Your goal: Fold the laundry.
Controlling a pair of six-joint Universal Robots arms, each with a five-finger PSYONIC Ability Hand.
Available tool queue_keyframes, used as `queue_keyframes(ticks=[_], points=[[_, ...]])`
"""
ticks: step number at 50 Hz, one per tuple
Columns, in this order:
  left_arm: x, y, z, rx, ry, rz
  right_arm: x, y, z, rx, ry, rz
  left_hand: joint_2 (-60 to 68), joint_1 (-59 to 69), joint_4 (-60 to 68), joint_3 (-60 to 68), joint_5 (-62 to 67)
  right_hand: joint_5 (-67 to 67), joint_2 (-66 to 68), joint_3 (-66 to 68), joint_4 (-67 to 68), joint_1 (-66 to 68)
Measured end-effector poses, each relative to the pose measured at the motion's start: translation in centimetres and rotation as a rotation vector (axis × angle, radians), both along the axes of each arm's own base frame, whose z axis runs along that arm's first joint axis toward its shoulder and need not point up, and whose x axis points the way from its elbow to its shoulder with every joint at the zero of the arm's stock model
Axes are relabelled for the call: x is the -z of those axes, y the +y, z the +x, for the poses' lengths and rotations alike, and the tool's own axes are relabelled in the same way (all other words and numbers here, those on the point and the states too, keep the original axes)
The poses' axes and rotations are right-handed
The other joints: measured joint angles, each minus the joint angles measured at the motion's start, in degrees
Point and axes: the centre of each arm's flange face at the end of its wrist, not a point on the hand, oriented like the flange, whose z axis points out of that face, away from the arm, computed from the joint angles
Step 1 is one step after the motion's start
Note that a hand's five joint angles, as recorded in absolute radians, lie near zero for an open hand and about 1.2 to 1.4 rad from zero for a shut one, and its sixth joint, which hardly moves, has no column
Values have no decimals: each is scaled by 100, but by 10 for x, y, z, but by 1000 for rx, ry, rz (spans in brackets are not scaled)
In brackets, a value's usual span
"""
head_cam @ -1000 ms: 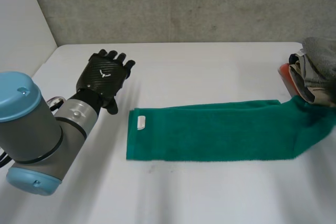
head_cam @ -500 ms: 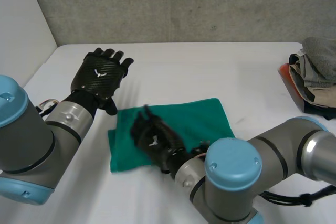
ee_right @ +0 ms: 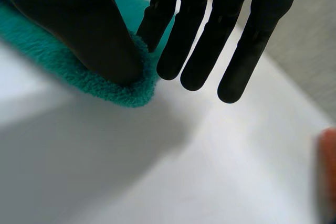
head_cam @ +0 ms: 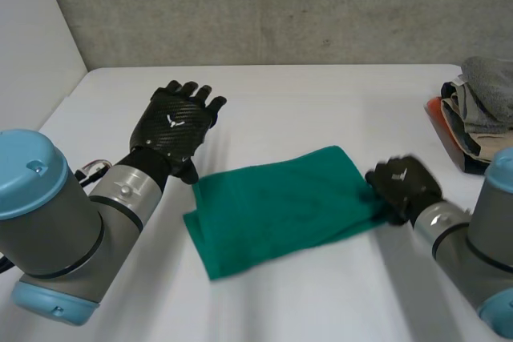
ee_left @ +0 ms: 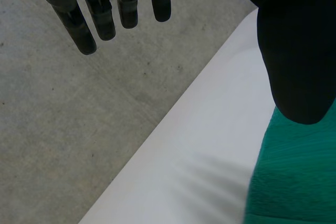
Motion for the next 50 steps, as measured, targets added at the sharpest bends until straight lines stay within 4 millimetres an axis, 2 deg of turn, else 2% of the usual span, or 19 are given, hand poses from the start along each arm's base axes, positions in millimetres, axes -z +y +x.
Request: queue_keyframes(ticks=[4,6,9,11,13,14,18,20,21,22,23,24,26,27,29,32,39,46,50], points=[[-1,1,-1,2,1,-3,-26,-6,5,-7,-16,-139,0,0,0,0,0,7,0,0,6,0],[-3,2,0,0,4,-7,-50,0,21,-56,-48,-246,0,0,0,0,0,43,0,0,12,0],[-6,2,1,-4,8,-14,-67,21,52,-174,-88,-324,0,0,0,0,0,69,0,12,15,0],[-10,3,2,-8,14,-19,-71,47,82,-308,-115,-356,0,0,0,0,0,83,0,18,16,0],[-12,3,2,-11,21,-20,-68,70,102,-415,-126,-363,0,0,0,0,0,88,0,18,16,0],[-14,4,4,-15,31,-19,-61,92,119,-518,-129,-358,0,0,0,0,0,92,0,18,16,0],[-19,6,8,-39,72,-3,-34,138,141,-719,-103,-309,0,0,0,0,0,81,-16,-4,-15,0],[-21,6,11,-64,99,14,-16,155,145,-795,-71,-260,0,0,0,0,0,-789,-904,-922,-967,-761],[-21,6,13,-79,114,26,-7,160,145,-816,-54,-233,0,0,0,0,0,-1784,-2046,-1902,-1951,-1752],[-21,6,13,-79,114,26,-7,160,145,-816,-54,-233,0,0,0,0,0,-1784,-2046,-1902,-1951,-1752],[-22,7,16,-107,135,46,1,160,144,-816,-33,-202,0,0,0,0,0,-3650,-3767,-3680,-3734,-3472],[-22,8,17,-123,146,59,3,156,142,-800,-22,-187,0,0,0,0,0,-4645,-4837,-4761,-4747,-4530],[-22,8,19,-142,156,76,3,148,140,-762,-17,-173,0,0,0,0,0,-5275,-5409,-5405,-5453,-5064],[-22,10,21,-155,161,90,-2,136,137,-710,-26,-170,0,0,0,0,0,-5389,-5523,-5576,-5610,-5109],[-21,11,21,-162,163,105,-8,124,134,-659,-44,-165,0,0,0,0,0,-5389,-5524,-5590,-5641,-5109],[-18,19,18,-156,159,141,-33,91,123,-501,-160,-130,0,0,0,0,0,-5389,-5524,-5590,-5641,-5109],[-5,40,4,-107,167,240,-63,54,111,-337,-370,47,0,0,0,0,0,-5389,-5524,-5590,-5641,-5109],[16,52,-4,-109,181,341,-55,37,116,-301,-372,230,0,0,0,0,0,-5389,-5524,-5590,-5641,-5109],[35,55,-6,-135,159,394,-40,29,123,-291,-326,333,0,0,0,0,0,-5389,-5524,-5590,-5641,-5109]])
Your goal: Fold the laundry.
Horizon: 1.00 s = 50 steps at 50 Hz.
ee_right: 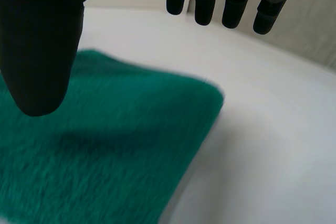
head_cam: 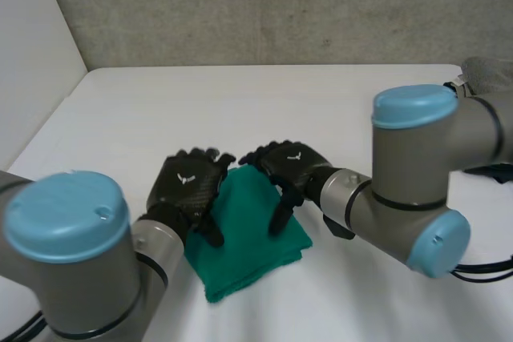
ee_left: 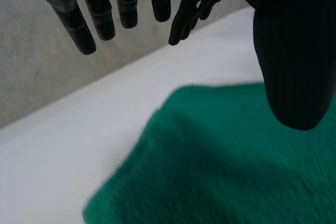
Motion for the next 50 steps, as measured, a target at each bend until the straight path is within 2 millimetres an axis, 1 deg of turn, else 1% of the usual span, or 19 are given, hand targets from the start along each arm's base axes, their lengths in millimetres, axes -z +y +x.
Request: queue_keyframes(ticks=[1,2,3,4,10,13,16,20,24,28,31,33,34,37,39,40,42,46,50], points=[[8,0,0,-7,-15,19,6,-2,2,-4,20,26,0,0,0,0,0,0,0,0,0,0],[8,0,0,-7,-15,19,6,-2,2,-4,20,26,0,0,0,0,0,0,0,0,0,0],[16,1,0,-14,-33,37,7,-3,2,-5,26,34,0,0,0,0,0,0,0,0,0,0],[23,1,0,-19,-49,52,19,-6,5,-12,62,78,0,0,0,0,0,0,0,0,0,0],[50,0,3,-45,-123,112,42,-11,7,-32,150,109,0,0,0,0,0,0,0,0,0,0],[54,-1,5,-60,-143,122,47,-15,6,-40,197,69,0,0,0,0,0,0,0,0,0,0],[50,-3,6,-68,-147,119,45,-20,3,-32,226,18,0,0,0,0,0,0,0,0,0,0],[24,-8,8,-76,-123,81,28,-29,-2,1,252,-115,0,0,0,0,0,0,0,0,0,0],[-7,-15,9,-80,-81,20,9,-28,-5,12,244,-220,0,0,0,0,-1,0,0,0,0,0],[-43,-25,8,-54,-13,-63,-12,-13,-8,-3,220,-343,0,0,0,0,0,0,0,0,0,0],[-63,-32,6,-2,32,-111,-15,4,-10,-28,211,-406,0,0,0,0,-2,-1,0,0,0,0],[-76,-38,2,59,64,-141,-11,18,-13,-55,206,-439,0,0,0,0,-3,-1,0,0,0,0],[-81,-40,1,83,75,-150,-9,22,-13,-61,206,-443,0,0,0,0,-1,-1,0,0,0,0],[-93,-44,-5,184,106,-170,4,42,-18,-108,204,-450,0,0,0,0,-1,0,1,0,1,0],[-100,-44,-9,275,126,-174,17,57,-23,-148,202,-438,0,0,0,0,0,18,15,16,14,9],[-101,-44,-10,292,129,-174,19,59,-23,-156,202,-434,0,0,0,0,-1,20,15,16,14,11],[-107,-40,-16,411,150,-169,34,74,-29,-201,195,-412,0,0,0,0,0,60,15,16,14,20],[-112,-33,-21,524,167,-156,47,84,-32,-236,174,-409,0,0,0,0,-1,331,288,321,314,125],[-114,-29,-23,575,176,-148,54,84,-31,-245,149,-434,0,0,0,0,-1,530,497,540,538,396]])
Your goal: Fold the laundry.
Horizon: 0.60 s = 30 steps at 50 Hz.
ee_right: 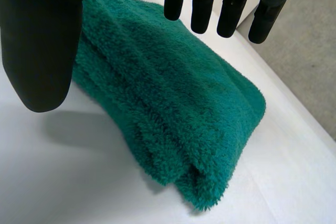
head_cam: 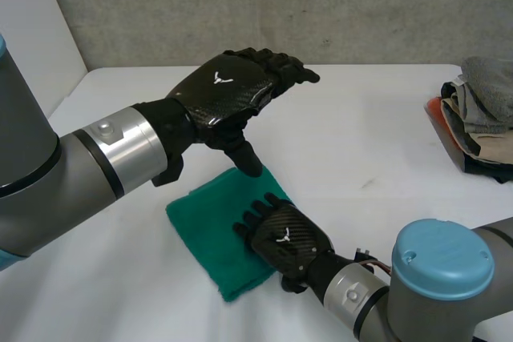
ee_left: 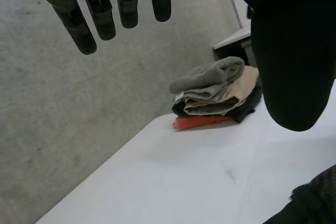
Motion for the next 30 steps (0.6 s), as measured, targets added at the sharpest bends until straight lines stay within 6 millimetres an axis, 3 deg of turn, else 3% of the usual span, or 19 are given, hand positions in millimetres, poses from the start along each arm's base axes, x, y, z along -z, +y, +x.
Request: queue_keyframes(ticks=[11,22,27,30], points=[[5,7,-4,23,-6,16,21,-22,14,5,-34,-53,0,0,0,0,0,562,425,543,544,607],[7,8,-5,26,-9,25,20,-37,25,13,-80,-111,0,0,0,0,0,1104,1240,1242,1251,1292],[8,8,-5,26,-9,27,19,-43,31,11,-96,-127,0,0,0,0,1,3785,4065,3990,3979,3915],[7,7,-4,24,-9,27,16,-48,35,12,-110,-138,0,0,0,0,0,4557,4880,4922,5014,4248]])
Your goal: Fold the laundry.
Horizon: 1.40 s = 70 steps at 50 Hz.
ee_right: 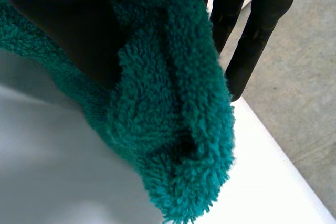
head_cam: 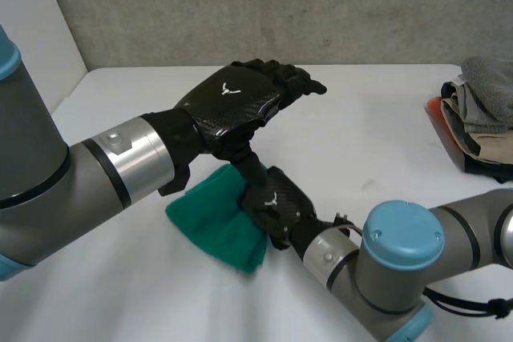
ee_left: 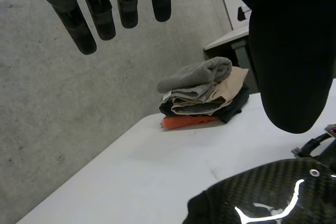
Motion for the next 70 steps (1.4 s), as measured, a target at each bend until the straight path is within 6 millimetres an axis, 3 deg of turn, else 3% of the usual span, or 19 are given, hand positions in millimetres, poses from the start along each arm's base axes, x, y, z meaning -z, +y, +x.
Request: queue_keyframes(ticks=[4,9,11,12,16,20,22,25,29,33,36,37,38,41,48,52,56,62,70], points=[[-2,-2,0,-4,4,-6,-11,-10,6,17,-36,-27,0,0,0,0,0,0,0,1,73,0],[-10,-3,0,-7,21,-29,-43,-30,15,71,-121,-83,0,0,0,0,-3,0,0,1,79,0],[-22,-5,0,-10,46,-53,-75,-46,20,113,-203,-134,0,0,0,0,0,24,0,1,80,0],[-23,-5,0,-10,49,-55,-77,-47,20,116,-209,-137,0,0,0,0,0,34,0,2,80,0],[-43,-6,1,-29,98,-86,-121,-78,11,199,-314,-205,0,0,0,0,0,65,0,45,97,0],[-62,-7,4,-53,152,-119,-160,-117,-14,310,-395,-273,0,0,0,0,0,65,0,45,102,0],[-75,-7,6,-67,192,-145,-185,-146,-40,392,-439,-331,0,0,0,0,0,65,0,45,102,0],[-81,-7,6,-72,219,-162,-203,-169,-66,462,-459,-380,0,0,0,0,0,65,0,45,103,0],[-86,-7,6,-72,248,-171,-224,-211,-125,600,-462,-469,0,0,0,0,1,65,0,45,103,0],[-82,-8,5,-69,250,-156,-225,-242,-184,723,-434,-509,0,0,0,0,0,65,0,45,103,0],[-75,-8,4,-66,240,-136,-211,-262,-226,796,-411,-493,0,0,0,0,0,65,0,45,103,0],[-74,-8,4,-65,238,-134,-208,-264,-230,802,-409,-489,0,0,0,0,0,65,0,45,103,0],[-69,-8,3,-64,230,-123,-197,-272,-249,826,-398,-465,0,0,0,0,0,65,0,45,103,0],[-59,-8,1,-62,213,-98,-167,-286,-279,839,-372,-398,0,0,0,0,0,65,0,45,103,0],[-38,-12,-3,-62,179,-41,-84,-303,-324,744,-291,-203,0,0,0,0,0,158,0,118,104,0],[-32,-13,-4,-62,169,-25,-64,-304,-340,720,-276,-154,0,0,0,0,0,283,0,141,121,0],[-30,-13,-4,-61,166,-20,-60,-303,-351,728,-273,-144,0,0,0,0,0,-101,-459,-475,-546,-165],[-34,-11,-5,-56,173,-30,-80,-294,-357,779,-286,-144,0,0,0,0,0,-4443,-5149,-5137,-5257,-4322],[-38,-3,-8,-35,180,-36,-132,-263,-357,870,-309,-106,0,0,0,0,0,-5090,-5374,-5454,-5553,-4552]])
